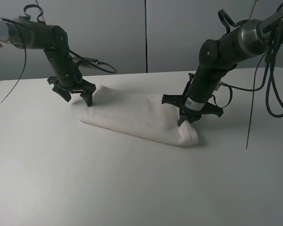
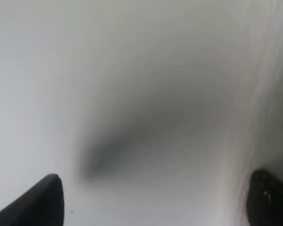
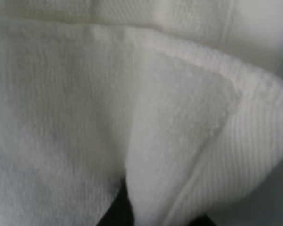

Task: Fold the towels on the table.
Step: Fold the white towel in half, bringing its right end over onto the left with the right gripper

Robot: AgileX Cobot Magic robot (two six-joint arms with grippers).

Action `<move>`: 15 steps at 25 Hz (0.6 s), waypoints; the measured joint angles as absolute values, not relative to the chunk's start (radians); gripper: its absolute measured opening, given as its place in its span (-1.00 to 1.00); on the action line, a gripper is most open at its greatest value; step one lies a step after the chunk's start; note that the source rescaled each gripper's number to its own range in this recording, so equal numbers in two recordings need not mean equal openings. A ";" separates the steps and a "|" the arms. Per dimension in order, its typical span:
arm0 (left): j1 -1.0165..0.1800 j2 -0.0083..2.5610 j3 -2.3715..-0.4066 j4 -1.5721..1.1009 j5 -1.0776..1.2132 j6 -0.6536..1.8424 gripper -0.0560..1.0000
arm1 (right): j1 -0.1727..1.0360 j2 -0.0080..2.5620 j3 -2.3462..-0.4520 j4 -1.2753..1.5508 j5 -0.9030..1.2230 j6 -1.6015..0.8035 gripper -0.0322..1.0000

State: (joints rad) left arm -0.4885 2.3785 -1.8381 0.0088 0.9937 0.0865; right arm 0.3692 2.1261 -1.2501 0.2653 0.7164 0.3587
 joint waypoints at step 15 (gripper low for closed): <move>-0.489 2.378 -1.838 0.013 1.010 0.098 1.00 | 0.369 1.981 -1.288 0.368 0.731 0.288 -0.92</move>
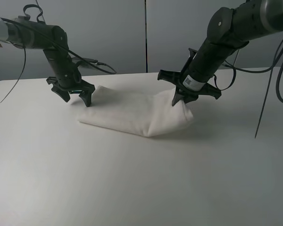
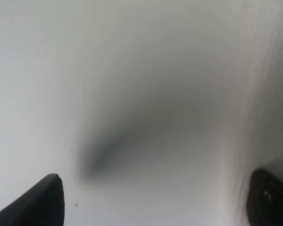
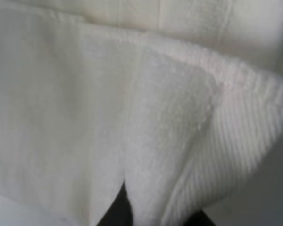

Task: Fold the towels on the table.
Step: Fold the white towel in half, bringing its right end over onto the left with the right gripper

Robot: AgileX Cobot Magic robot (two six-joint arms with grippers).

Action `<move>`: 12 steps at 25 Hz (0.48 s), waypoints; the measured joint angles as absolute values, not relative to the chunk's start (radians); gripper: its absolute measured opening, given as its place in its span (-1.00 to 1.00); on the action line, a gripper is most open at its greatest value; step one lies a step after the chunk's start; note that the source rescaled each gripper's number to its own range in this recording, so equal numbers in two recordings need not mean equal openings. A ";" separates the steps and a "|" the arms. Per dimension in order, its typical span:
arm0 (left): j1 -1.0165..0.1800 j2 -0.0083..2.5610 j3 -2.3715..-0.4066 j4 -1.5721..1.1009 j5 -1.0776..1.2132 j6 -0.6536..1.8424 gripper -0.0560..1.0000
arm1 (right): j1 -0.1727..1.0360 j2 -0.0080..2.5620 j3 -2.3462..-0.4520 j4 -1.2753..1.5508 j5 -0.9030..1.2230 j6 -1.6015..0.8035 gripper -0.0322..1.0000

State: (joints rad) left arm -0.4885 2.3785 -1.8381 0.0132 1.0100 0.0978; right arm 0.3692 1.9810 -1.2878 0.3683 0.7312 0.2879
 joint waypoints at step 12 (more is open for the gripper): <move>-0.489 2.378 -1.838 0.015 1.016 0.102 1.00 | 0.369 1.965 -1.322 0.807 0.715 0.008 -0.92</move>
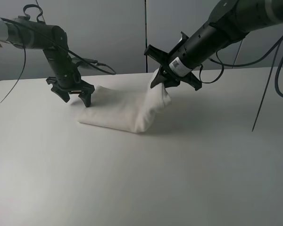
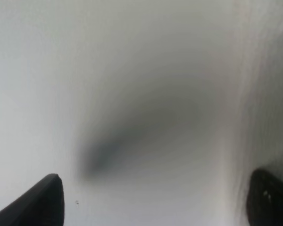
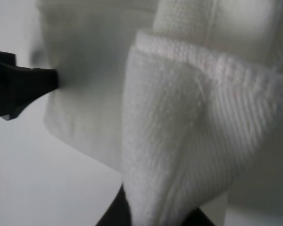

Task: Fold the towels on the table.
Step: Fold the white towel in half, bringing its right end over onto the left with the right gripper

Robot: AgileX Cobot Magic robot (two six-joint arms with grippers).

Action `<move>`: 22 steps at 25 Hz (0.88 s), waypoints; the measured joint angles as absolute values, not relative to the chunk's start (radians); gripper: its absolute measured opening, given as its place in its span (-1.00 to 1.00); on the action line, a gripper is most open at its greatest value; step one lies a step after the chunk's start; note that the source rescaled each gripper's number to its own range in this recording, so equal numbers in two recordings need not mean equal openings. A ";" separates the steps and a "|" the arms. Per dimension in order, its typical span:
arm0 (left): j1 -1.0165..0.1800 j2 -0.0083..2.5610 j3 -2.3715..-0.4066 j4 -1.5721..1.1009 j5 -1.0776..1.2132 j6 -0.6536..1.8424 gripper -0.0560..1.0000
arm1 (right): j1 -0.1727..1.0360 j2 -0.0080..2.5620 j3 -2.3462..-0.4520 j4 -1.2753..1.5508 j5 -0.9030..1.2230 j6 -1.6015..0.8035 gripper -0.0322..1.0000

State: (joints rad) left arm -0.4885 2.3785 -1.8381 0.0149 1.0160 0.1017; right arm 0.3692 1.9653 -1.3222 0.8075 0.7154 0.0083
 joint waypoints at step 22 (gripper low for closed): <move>-0.489 2.378 -1.838 0.000 1.018 0.104 1.00 | 0.472 2.004 -1.342 1.230 0.582 -0.276 -0.92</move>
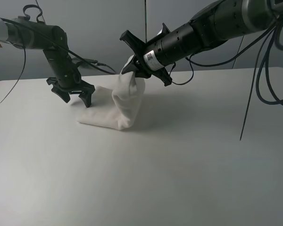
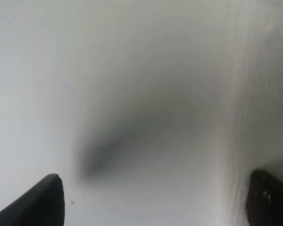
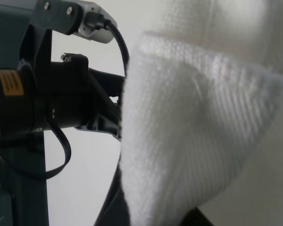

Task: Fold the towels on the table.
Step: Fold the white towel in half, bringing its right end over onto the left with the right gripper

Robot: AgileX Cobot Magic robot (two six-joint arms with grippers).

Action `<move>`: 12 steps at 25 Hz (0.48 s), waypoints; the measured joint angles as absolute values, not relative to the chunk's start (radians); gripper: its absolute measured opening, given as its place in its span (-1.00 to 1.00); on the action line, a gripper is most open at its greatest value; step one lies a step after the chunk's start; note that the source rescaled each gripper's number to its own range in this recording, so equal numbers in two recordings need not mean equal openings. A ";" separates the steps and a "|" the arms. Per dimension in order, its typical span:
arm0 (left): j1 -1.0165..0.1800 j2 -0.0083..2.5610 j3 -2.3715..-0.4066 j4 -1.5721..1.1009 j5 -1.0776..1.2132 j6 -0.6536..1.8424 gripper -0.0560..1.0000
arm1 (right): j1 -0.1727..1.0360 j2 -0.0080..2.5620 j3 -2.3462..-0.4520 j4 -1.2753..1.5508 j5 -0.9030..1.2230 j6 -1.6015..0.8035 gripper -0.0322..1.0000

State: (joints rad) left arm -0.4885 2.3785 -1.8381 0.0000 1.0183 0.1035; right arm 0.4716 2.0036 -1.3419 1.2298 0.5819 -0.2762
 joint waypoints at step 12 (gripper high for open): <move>-0.489 2.378 -1.838 0.000 1.023 0.118 1.00 | 0.509 2.049 -1.430 1.246 0.613 -0.313 -0.92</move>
State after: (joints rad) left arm -0.4885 2.3785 -1.8381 0.0000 1.0232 0.1178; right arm 0.5091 2.0492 -1.4298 1.2461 0.6135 -0.3128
